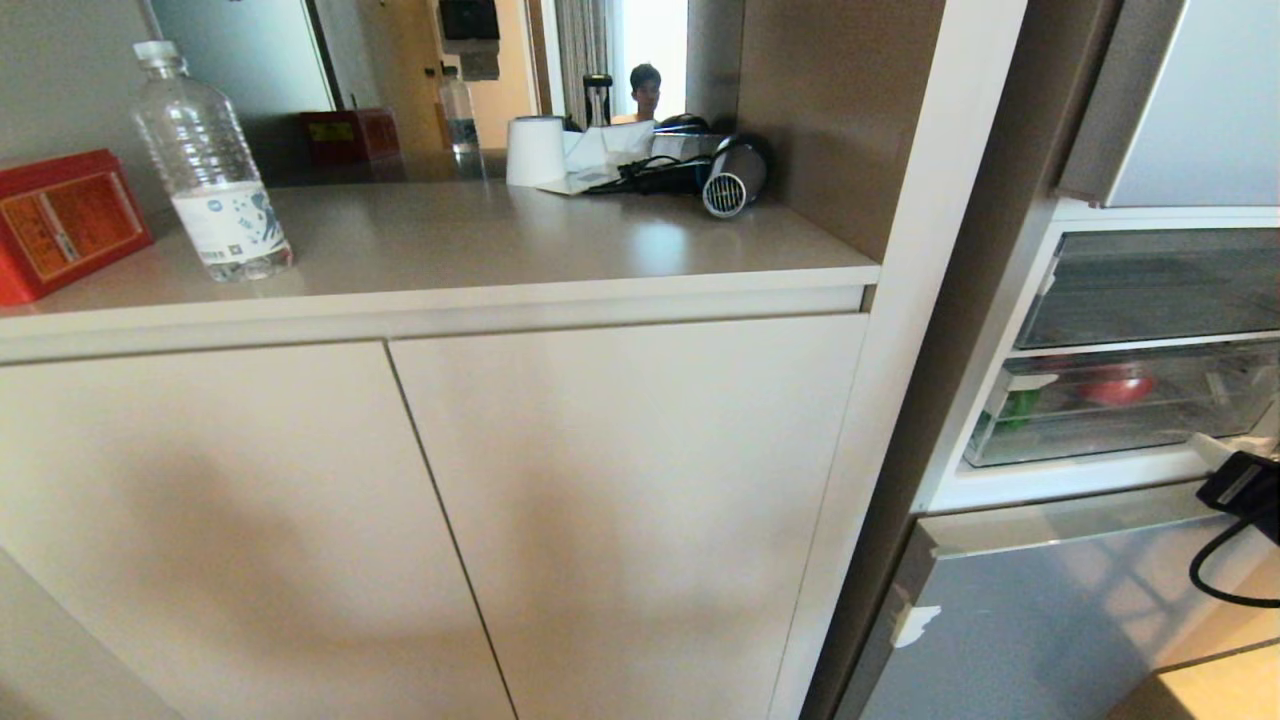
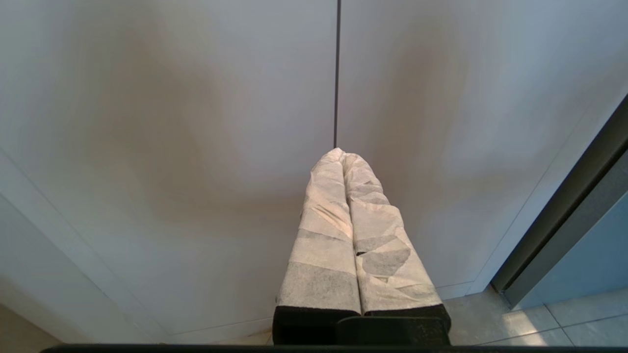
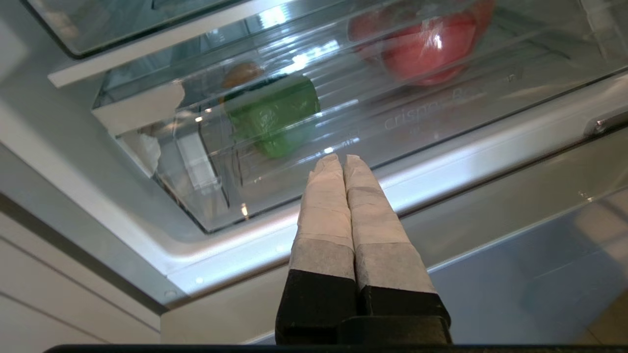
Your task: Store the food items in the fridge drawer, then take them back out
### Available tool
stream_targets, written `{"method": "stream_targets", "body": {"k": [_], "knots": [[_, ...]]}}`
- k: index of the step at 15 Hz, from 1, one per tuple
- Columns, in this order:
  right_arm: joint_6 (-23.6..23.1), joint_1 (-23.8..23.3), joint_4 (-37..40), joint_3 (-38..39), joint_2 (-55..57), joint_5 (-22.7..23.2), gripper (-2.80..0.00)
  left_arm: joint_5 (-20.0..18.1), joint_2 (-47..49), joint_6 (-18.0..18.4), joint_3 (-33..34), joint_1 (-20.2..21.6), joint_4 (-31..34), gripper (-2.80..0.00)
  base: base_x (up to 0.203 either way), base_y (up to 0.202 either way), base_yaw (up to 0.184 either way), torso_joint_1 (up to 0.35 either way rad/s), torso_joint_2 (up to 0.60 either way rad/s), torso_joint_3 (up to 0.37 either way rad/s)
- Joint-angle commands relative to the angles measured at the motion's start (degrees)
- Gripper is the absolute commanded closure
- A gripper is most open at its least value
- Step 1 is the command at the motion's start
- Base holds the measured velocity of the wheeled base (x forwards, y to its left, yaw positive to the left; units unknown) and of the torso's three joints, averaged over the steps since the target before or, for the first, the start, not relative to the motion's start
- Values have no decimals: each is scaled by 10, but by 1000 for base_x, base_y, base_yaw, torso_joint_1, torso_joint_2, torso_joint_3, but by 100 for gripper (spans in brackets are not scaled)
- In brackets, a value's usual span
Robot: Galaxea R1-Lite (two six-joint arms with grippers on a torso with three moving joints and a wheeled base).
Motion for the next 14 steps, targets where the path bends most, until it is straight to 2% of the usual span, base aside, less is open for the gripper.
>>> {"method": "stream_targets", "body": {"k": [1,2,3,5,9,10,11,12,14], "knots": [[-1,4,-6,7,-16,2,0,0,1,0,0,0,0,0,0,0,0,0,0,0],[-5,8,0,9,-31,11,0,0,0,0,0,0,0,0,0,0,0,0,0,0],[-22,11,50,4,-52,28,0,0,0,0,0,0,0,0,0,0,0,0,0,0],[-75,15,188,-23,-86,58,0,0,0,0,0,0,0,0,0,0,0,0,0,0],[-105,36,440,-130,-139,128,0,0,0,0,0,0,1,0,0,0,0,0,0,0],[-112,46,482,-144,-143,136,0,0,0,0,0,0,0,0,0,0,0,0,0,0],[-138,60,497,-144,-143,138,0,0,1,0,0,0,0,0,0,0,0,0,0,0],[-152,74,498,-137,-141,135,-280,0,0,0,0,0,0,0,0,0,0,0,0,0],[-154,105,488,-134,-130,122,-280,0,1,0,0,0,1,0,0,0,0,0,0,0]]}}
